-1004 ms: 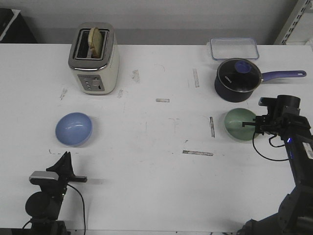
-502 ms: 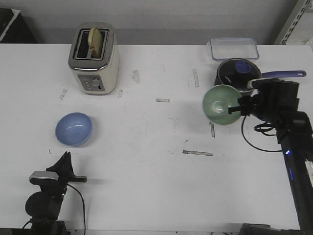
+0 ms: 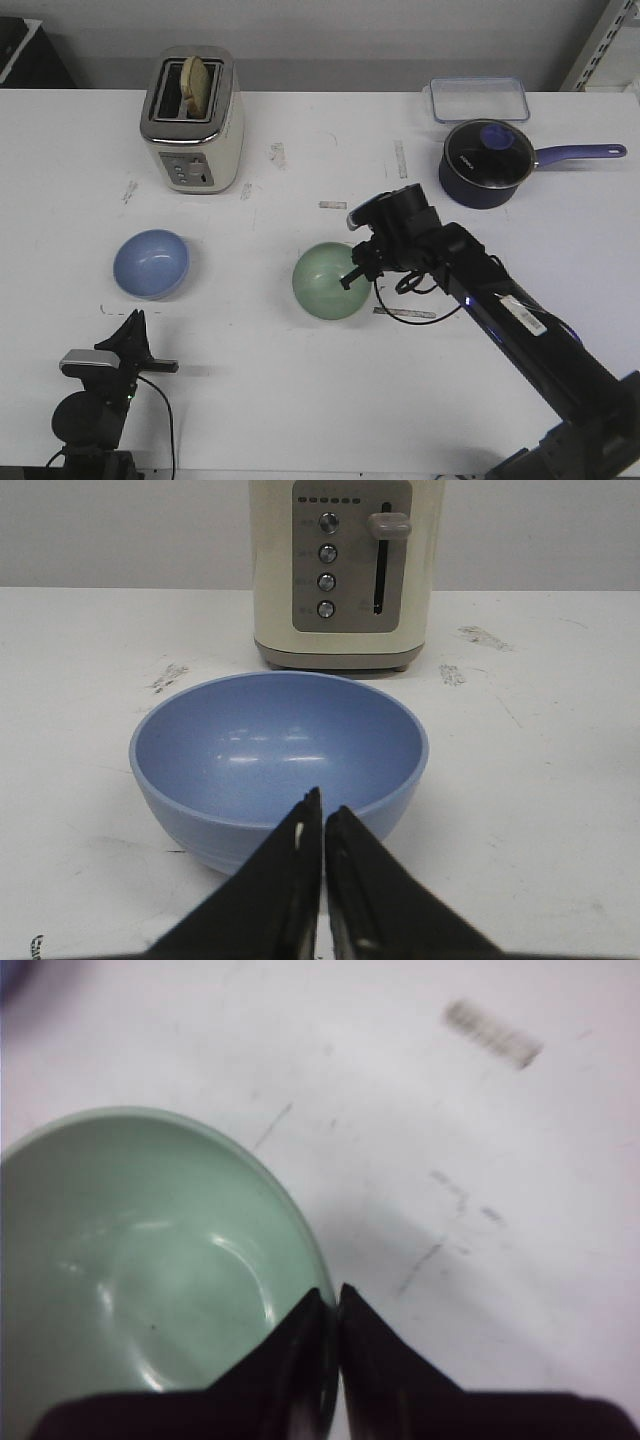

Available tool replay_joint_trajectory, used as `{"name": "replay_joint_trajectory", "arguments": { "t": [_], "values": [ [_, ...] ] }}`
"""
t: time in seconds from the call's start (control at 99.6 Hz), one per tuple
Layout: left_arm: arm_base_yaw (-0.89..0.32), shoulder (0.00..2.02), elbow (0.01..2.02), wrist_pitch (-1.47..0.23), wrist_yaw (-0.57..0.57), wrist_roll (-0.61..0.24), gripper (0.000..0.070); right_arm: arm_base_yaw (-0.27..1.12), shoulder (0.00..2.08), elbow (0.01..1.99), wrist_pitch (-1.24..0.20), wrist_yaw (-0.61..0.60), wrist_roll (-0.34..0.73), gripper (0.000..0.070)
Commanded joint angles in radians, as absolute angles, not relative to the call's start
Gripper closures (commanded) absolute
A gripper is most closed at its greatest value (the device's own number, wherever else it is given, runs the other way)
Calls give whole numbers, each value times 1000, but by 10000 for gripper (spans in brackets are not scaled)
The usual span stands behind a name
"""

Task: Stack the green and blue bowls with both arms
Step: 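Lift the green bowl and carry it to the table centre, set it down, then open the right gripper and withdraw it back toward the robot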

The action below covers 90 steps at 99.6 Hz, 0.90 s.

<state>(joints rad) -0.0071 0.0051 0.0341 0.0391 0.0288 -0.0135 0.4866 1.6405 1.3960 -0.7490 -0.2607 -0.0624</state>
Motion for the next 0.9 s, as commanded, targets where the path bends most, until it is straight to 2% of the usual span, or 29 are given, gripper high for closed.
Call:
{"name": "replay_joint_trajectory", "arguments": {
  "t": [0.0, 0.331, 0.391, 0.452, 0.582, 0.622, 0.893],
  "values": [
    [-8, 3, 14, 51, 30, -12, 698, 501, 1699, 1406, -735, -258, -53, 700],
    [-8, 3, 14, 51, 30, -12, 698, 512, 1815, 1406, -729, -257, -57, 700],
    [-8, 3, 14, 51, 30, -12, 698, 513, 1815, 1406, -726, -261, -57, 679],
    [-8, 3, 14, 51, 30, -12, 698, 513, 1813, 1406, -727, -266, -57, 594],
    [-8, 3, 14, 51, 30, -12, 698, 512, 1808, 1411, -735, -272, -57, 242],
    [-7, 3, 14, 51, 30, -12, 698, 512, 1807, 1417, -739, -272, -57, 192],
    [-8, 3, 14, 54, 30, -12, 698, 495, 1722, 1504, -769, -272, -57, 191]
  ]
}}
